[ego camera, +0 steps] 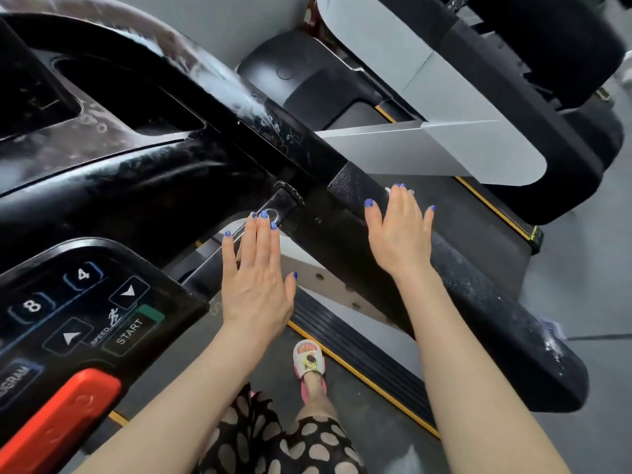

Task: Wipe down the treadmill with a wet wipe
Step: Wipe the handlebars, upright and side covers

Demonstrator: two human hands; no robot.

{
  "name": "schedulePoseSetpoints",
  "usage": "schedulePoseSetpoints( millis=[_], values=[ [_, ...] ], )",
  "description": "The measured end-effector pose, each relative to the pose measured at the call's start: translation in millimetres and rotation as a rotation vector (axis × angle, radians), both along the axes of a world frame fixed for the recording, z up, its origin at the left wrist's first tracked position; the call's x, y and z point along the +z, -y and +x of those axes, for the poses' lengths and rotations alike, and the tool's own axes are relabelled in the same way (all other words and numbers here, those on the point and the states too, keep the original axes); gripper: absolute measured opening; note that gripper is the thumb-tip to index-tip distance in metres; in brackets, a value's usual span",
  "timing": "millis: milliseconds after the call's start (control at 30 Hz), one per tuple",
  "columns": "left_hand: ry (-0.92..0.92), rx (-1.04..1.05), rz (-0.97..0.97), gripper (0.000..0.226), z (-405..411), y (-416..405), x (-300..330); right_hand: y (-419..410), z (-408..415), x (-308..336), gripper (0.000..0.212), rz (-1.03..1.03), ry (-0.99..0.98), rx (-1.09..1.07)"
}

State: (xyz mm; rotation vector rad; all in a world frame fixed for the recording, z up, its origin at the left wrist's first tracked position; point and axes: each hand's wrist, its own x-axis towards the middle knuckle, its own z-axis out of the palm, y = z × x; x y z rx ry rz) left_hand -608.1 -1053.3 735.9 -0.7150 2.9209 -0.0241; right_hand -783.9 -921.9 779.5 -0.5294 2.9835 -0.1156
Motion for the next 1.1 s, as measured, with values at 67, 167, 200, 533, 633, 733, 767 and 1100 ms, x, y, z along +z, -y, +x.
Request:
schedulePoseSetpoints(
  millis=[67,167,200,533,633,733,767,1100],
  values=[
    [0.011,-0.002,-0.011,0.08,0.8,-0.4,-0.7,3.9,-10.8,1.3,0.064,-0.016,0.008,-0.025],
    [0.02,-0.009,-0.014,0.08,1.1,-0.7,-2.0,-9.2,12.2,-4.2,0.069,0.003,-0.024,0.008],
    [0.019,-0.012,-0.017,0.079,1.5,0.0,-2.4,-18.3,27.5,-6.3,0.073,0.009,-0.038,0.036],
    [-0.006,-0.02,-0.134,0.078,2.1,-2.1,-11.9,-39.8,22.4,-2.3,0.079,0.055,-0.004,0.137],
    [-0.032,-0.002,-0.121,0.077,1.3,-2.7,-12.9,-28.7,2.7,1.8,0.077,0.025,0.047,0.174],
    [-0.076,-0.001,-0.071,0.078,1.3,-0.6,-13.3,-44.0,-0.9,7.0,0.083,0.077,0.049,0.428],
    [-0.098,0.0,-0.06,0.078,2.2,-0.2,-13.3,-53.5,-3.2,8.1,0.08,0.106,0.046,0.545],
    [-0.16,0.27,-0.185,0.082,32.5,-29.6,-27.5,-52.5,-51.8,15.3,0.074,0.344,-0.099,1.344]
  ],
)
